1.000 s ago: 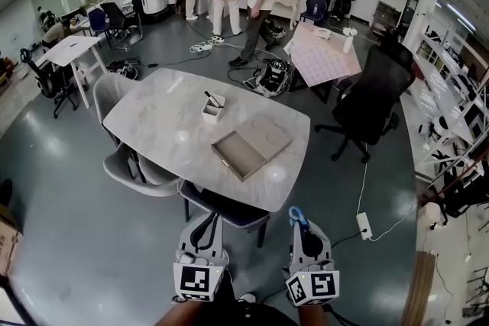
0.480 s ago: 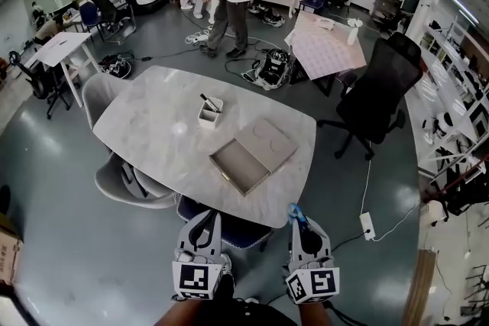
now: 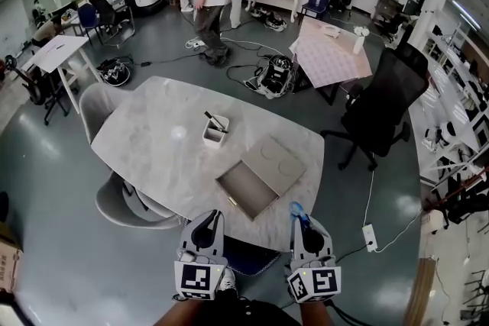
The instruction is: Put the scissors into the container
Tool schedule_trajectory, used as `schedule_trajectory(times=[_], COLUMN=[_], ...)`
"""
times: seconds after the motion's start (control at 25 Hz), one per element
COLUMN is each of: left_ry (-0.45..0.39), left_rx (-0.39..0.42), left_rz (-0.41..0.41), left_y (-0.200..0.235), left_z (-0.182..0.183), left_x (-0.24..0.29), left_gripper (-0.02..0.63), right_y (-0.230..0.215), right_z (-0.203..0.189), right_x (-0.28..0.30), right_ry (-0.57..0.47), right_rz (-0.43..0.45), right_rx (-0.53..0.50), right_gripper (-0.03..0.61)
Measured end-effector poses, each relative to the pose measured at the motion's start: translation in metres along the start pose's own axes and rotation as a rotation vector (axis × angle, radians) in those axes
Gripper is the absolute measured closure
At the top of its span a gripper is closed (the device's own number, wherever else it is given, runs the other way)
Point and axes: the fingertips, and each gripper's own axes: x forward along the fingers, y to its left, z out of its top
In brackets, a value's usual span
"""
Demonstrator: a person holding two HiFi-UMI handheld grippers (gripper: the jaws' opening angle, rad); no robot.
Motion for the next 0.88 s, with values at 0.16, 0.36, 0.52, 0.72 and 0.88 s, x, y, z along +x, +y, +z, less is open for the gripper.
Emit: schedule_trajectory(times=[0.16,0.36,0.52,0.72,0.88], left_ry=[0.003,0.015,0.026,0.031,0.042], left_rx=[0.003,-0.003,-0.009,-0.013,-0.016], left_rz=[-0.014,-0.028,-0.029,-0.019,-0.005], left_y=[0.013,0.016,0.010,0.006,0.008], left_z=[0.002,0.003,0.001,-0.002,-0.006], left_x=[0.014,0.031,0.045,0.058,0.068], left_gripper=[0.583,0.583,0.583,0.583,0.583], right_y=[0.001,-0.009,-0.020,-0.032,-0.036], right_z=[-0.002,-0.006,-0.004,-0.006,-0.013], right_x=[0.015,0.027,0.037,0.051,0.066], right_ry=[0.009,0.024,0.024,0.025,0.041], right_rz=[-0.017,-0.033,-0.024,-0.001,0.025], right_rx=[0.006,0.013,0.008,0.002,0.004], right_gripper=[0.538,0.538,0.538,0.538,0.538])
